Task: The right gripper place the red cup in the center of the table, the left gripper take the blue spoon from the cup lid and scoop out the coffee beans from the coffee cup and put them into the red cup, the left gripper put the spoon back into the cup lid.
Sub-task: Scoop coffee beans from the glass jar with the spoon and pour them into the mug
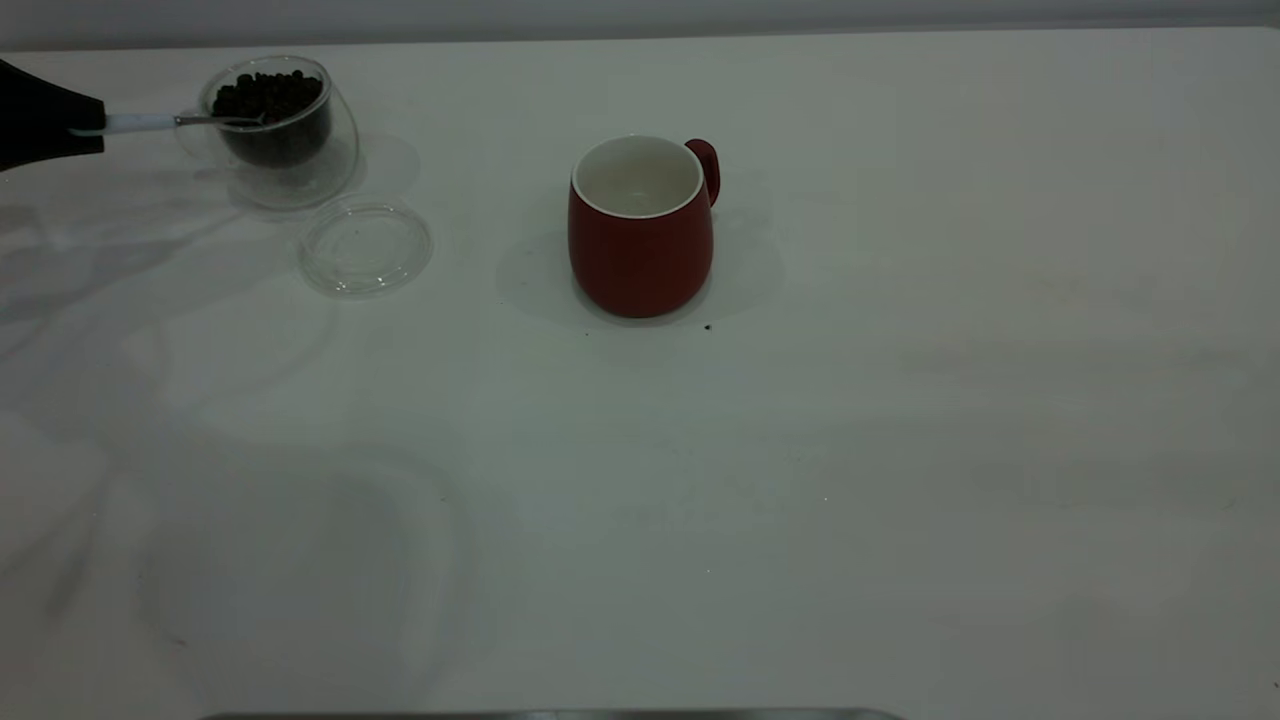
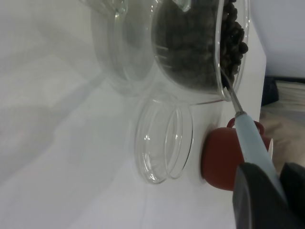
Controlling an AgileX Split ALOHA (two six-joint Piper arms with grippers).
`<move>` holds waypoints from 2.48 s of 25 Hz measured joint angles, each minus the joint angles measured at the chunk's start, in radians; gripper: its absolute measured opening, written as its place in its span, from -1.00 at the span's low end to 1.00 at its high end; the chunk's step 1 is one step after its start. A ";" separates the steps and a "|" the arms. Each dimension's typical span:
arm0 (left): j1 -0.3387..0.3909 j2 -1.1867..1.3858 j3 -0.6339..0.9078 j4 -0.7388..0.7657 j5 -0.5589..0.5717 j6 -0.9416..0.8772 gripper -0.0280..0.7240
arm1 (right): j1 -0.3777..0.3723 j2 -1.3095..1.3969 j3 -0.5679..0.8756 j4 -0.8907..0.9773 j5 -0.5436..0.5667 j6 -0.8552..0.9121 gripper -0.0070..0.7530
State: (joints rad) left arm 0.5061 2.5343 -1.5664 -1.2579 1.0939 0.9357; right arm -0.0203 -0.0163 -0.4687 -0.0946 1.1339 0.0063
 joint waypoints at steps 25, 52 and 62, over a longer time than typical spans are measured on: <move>0.025 0.000 0.000 -0.054 0.051 0.026 -0.60 | 0.000 0.000 0.000 0.000 0.000 -0.001 -0.34; 0.028 -0.011 0.000 -0.038 0.052 0.005 -0.60 | 0.000 0.000 0.000 0.000 0.000 -0.001 -0.34; -0.004 -0.016 0.000 -0.028 0.052 0.003 -0.60 | 0.000 0.000 0.000 0.000 0.000 0.000 -0.34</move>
State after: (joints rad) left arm 0.5018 2.5184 -1.5664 -1.2864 1.1460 0.9385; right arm -0.0203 -0.0163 -0.4687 -0.0946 1.1339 0.0061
